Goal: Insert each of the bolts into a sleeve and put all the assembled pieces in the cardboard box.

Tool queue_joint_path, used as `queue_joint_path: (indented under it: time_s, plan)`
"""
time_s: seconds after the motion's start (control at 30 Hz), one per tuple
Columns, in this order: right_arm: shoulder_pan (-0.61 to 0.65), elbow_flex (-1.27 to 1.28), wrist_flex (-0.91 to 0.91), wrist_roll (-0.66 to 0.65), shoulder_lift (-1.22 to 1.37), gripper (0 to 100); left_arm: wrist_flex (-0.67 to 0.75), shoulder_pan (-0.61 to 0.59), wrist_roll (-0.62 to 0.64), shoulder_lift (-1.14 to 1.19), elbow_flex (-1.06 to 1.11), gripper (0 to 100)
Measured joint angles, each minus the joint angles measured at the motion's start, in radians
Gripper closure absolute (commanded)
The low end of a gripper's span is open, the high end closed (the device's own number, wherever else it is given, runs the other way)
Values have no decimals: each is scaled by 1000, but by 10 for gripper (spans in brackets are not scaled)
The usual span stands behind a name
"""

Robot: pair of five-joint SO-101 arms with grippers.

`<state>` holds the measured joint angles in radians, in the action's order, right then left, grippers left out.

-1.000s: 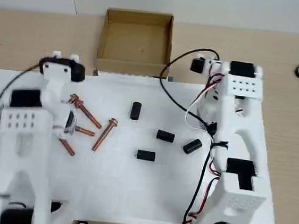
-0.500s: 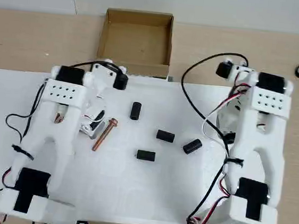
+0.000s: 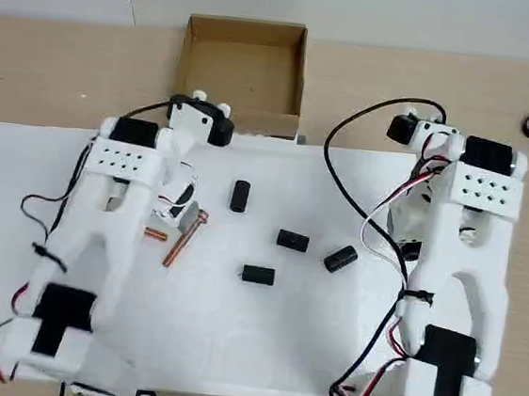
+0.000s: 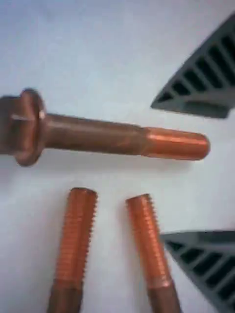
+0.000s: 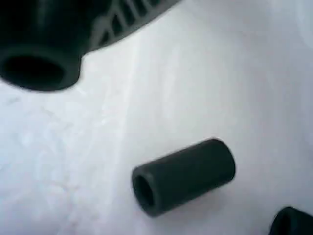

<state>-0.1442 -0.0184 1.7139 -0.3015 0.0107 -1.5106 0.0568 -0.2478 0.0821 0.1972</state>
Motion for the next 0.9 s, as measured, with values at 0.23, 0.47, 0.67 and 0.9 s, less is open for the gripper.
queue_joint_path:
  time_s: [0.23,0.47,0.67,0.9]
  plan:
    - [0,0,0,0,0,994,80,9,0,89,0,836]
    - [0,0,0,0,0,994,120,89,28,129,0,836]
    - [0,0,0,0,0,994,146,94,48,175,-2,837]
    - [0,0,0,0,0,994,163,94,43,226,-15,856]
